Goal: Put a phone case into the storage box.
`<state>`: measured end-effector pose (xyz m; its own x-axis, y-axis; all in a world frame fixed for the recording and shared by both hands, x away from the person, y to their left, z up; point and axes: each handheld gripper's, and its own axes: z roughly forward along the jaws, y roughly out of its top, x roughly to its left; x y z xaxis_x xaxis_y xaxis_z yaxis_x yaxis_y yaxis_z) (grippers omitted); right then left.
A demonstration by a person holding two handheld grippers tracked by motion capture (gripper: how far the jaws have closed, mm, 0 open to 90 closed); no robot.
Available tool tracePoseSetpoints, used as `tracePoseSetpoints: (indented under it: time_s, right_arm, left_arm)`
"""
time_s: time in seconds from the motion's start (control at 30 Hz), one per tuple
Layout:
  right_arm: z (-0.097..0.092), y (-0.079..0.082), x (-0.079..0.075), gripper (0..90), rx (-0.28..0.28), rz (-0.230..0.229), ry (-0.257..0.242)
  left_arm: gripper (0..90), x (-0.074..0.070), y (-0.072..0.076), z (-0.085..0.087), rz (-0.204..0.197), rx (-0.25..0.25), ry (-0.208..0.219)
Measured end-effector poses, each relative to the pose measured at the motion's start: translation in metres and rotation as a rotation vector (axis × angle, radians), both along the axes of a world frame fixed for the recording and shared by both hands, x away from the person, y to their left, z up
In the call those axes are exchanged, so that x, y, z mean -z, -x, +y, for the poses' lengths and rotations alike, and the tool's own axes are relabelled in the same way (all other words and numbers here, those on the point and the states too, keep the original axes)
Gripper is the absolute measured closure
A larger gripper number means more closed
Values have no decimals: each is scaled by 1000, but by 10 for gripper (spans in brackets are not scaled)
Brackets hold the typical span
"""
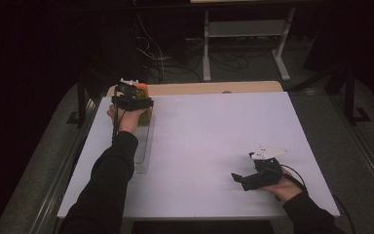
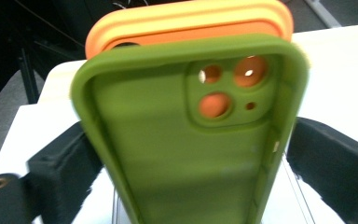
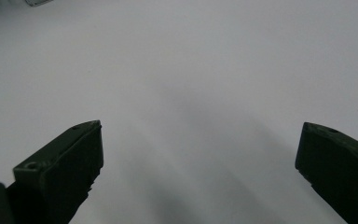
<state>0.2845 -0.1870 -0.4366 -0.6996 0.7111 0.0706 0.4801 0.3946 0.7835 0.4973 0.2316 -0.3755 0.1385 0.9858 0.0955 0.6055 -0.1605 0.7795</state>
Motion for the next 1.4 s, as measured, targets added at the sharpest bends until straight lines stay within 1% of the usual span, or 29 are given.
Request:
tracePoseSetpoints:
  time_s: [0.1,0.13,0.17,0.23,0.3,0.37,0.4,0.43,0.5,0.53,0.67,0.77,0.8,0.9,0.93,1.0,1.07,1.1,1.13,1.17,1.2,1.27,1.37,1.4]
  right_arm:
    - [0,1,-1,0,-1,-4,-5]
    - [0,0,-1,0,-2,-4,-6]
    - [0,0,-1,0,1,-2,-6]
    - [0,0,0,0,-1,-2,-4]
    - [0,0,0,0,-2,-2,-2]
    - [0,0,0,0,-2,-5,-2]
    - [0,0,0,0,-1,-3,-2]
    - [0,0,0,0,-2,-4,-1]
    - [0,0,0,0,-1,-4,-1]
    - [0,0,0,0,-1,4,1]
    - [0,0,0,0,-1,-1,4]
    - [0,0,0,0,0,-1,4]
    - [0,0,0,0,1,0,4]
    - [0,0,0,0,2,1,5]
    - [0,0,0,0,2,1,5]
    - [0,0,0,0,0,-1,4]
    - [0,0,0,0,3,1,3]
    - [0,0,0,0,4,2,3]
    - [0,-1,0,0,0,-2,5]
    - [0,0,-1,0,1,0,3]
    - [0,0,-1,0,4,3,1]
    - [0,0,-2,0,2,-3,0]
    - [-1,0,-2,0,-2,-6,-2]
    - [-1,0,-2,0,-2,-4,-2]
  left_arm:
    - [14,-1,0,2,0,3,6]
    - [6,-2,1,2,0,-6,20]
    - [6,-3,2,4,3,8,20]
    - [0,-5,4,6,7,18,14]
    - [0,-9,6,9,4,26,31]
    - [0,-13,10,12,15,48,26]
    - [0,-15,13,12,18,54,33]
    - [0,-17,16,13,25,74,31]
    - [0,-21,21,14,25,103,40]
    - [0,-23,24,16,24,120,41]
    - [0,-29,36,21,37,195,102]
    - [0,-32,45,24,45,259,118]
    - [0,-33,48,25,40,276,126]
    - [0,-36,57,26,39,340,122]
    - [0,-37,59,27,42,359,129]
    - [0,-38,65,27,36,392,149]
    - [0,-39,71,27,30,425,148]
    - [0,-39,74,26,23,438,153]
    - [0,-39,76,27,22,454,148]
    - [0,-38,79,26,19,464,159]
    - [0,-38,82,26,22,482,149]
    - [0,-38,88,26,18,509,166]
    - [0,-36,97,25,10,547,178]
    - [0,-37,99,25,11,567,164]
